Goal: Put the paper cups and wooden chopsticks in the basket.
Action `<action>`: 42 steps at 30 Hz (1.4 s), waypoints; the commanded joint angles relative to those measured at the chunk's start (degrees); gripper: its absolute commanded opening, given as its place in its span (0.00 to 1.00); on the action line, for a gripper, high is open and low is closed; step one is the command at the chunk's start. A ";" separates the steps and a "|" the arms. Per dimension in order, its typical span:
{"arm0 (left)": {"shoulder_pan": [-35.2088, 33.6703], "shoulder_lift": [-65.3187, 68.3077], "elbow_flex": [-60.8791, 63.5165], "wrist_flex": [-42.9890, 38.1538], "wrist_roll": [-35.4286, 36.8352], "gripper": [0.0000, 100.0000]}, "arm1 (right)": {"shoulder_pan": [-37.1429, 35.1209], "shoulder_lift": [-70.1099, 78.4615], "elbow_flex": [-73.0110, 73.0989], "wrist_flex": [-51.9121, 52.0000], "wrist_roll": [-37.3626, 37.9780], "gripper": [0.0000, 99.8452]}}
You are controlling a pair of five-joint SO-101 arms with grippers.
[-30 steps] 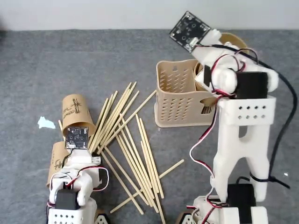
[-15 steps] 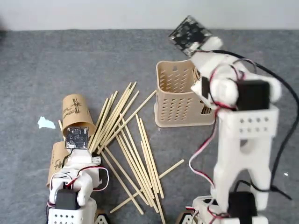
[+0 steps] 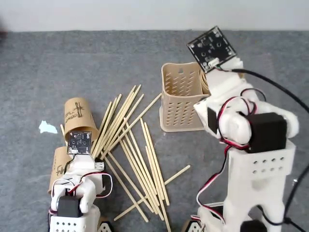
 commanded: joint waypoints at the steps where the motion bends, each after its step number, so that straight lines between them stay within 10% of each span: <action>1: -0.09 -0.88 -0.48 0.18 0.09 0.01 | 0.04 -5.05 6.33 2.07 -3.87 0.03; 16: -0.09 -0.97 -3.21 0.44 -0.97 0.01 | -0.04 -29.05 41.14 -3.82 -7.47 0.03; 22: -0.53 -0.97 -15.25 5.63 -13.01 0.01 | 0.04 -39.78 53.45 -10.42 -7.38 0.03; 42: -6.59 -0.97 -35.38 4.84 -22.42 0.01 | 0.04 -44.44 58.73 -11.21 -7.38 0.03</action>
